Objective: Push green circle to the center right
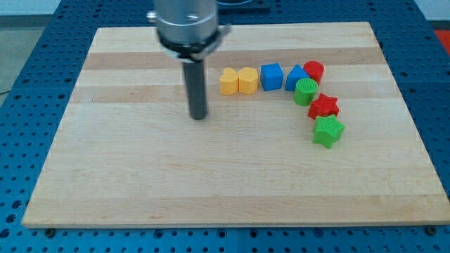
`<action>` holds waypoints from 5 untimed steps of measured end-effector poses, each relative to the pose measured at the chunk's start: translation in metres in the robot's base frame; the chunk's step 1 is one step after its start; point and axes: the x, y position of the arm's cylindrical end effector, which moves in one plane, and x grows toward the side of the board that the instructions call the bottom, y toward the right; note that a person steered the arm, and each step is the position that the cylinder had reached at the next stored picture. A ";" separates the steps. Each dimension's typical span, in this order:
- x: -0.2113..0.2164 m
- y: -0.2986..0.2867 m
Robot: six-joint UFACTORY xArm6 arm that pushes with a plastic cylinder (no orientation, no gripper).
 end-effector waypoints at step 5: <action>-0.025 0.021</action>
